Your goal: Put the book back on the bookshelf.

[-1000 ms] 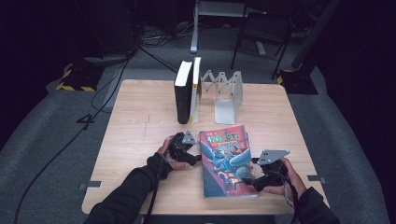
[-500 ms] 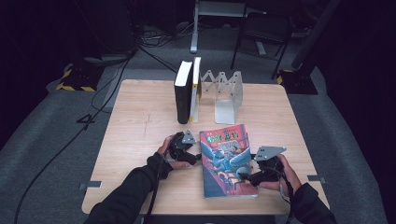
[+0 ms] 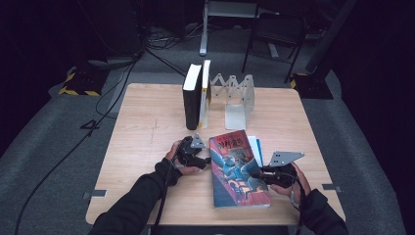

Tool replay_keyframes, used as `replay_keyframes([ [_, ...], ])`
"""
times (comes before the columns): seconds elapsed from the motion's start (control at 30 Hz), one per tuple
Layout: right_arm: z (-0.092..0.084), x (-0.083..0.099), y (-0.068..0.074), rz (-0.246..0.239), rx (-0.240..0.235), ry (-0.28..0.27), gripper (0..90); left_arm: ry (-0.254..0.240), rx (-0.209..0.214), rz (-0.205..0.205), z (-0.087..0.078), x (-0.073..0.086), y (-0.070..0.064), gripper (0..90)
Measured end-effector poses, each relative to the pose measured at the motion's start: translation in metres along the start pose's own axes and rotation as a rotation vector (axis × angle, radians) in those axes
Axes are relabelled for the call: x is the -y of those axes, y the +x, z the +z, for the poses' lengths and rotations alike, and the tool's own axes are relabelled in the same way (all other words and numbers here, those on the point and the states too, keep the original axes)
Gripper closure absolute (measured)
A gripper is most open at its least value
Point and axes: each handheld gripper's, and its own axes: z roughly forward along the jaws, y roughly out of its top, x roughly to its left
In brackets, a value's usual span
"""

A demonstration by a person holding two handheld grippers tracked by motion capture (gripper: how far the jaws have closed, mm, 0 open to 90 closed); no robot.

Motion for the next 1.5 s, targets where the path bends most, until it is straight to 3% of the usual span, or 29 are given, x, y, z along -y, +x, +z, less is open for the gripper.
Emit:
replay_keyframes([
  [0.1, -0.001, -0.001, 0.002, -0.007, 0.008, -0.007, 79.3, 0.002, 0.001, -0.016, 0.001, -0.001, 0.004, 34.9],
  [0.13, -0.001, -0.001, 0.001, 0.003, 0.019, 0.004, 74.5, 0.001, 0.001, -0.018, 0.001, -0.001, 0.004, 34.3],
  [0.23, -0.003, -0.002, -0.002, 0.033, 0.067, 0.07, 47.6, -0.001, -0.002, -0.013, -0.002, -0.001, 0.005, 33.8],
  [0.4, -0.009, 0.002, 0.002, 0.052, 0.114, 0.124, 34.1, -0.001, 0.003, -0.007, -0.005, 0.0, 0.004, 32.9],
  [0.53, -0.017, 0.01, 0.002, 0.094, 0.08, 0.14, 33.7, 0.004, 0.001, 0.012, -0.005, -0.001, 0.003, 32.8],
  [0.63, -0.021, 0.016, 0.002, 0.139, 0.016, 0.149, 33.9, 0.006, 0.004, 0.015, -0.004, -0.001, 0.001, 32.8],
  [0.83, -0.019, 0.017, -0.004, 0.199, -0.014, 0.18, 27.1, 0.011, 0.005, 0.03, -0.003, -0.001, -0.001, 32.7],
  [1.03, -0.014, 0.014, -0.008, 0.196, -0.059, 0.199, 25.5, 0.017, 0.007, 0.038, -0.001, -0.002, -0.003, 32.8],
  [1.17, -0.013, 0.01, -0.005, 0.157, -0.042, 0.209, 25.5, 0.02, 0.005, 0.043, -0.001, -0.002, -0.003, 32.9],
  [1.2, -0.014, 0.008, -0.002, 0.123, -0.014, 0.192, 32.9, 0.019, 0.002, 0.043, -0.001, -0.002, -0.002, 33.0],
  [1.27, -0.014, 0.006, -0.001, 0.112, 0.002, 0.186, 36.4, 0.013, -0.005, 0.036, -0.001, -0.002, -0.001, 33.1],
  [1.33, -0.014, 0.003, 0.003, 0.069, 0.033, 0.182, 39.0, 0.011, -0.003, 0.019, -0.001, -0.002, 0.001, 34.0],
  [1.5, -0.012, 0.0, 0.001, 0.051, 0.023, 0.155, 52.1, 0.011, -0.026, 0.02, 0.001, -0.004, 0.004, 39.3],
])
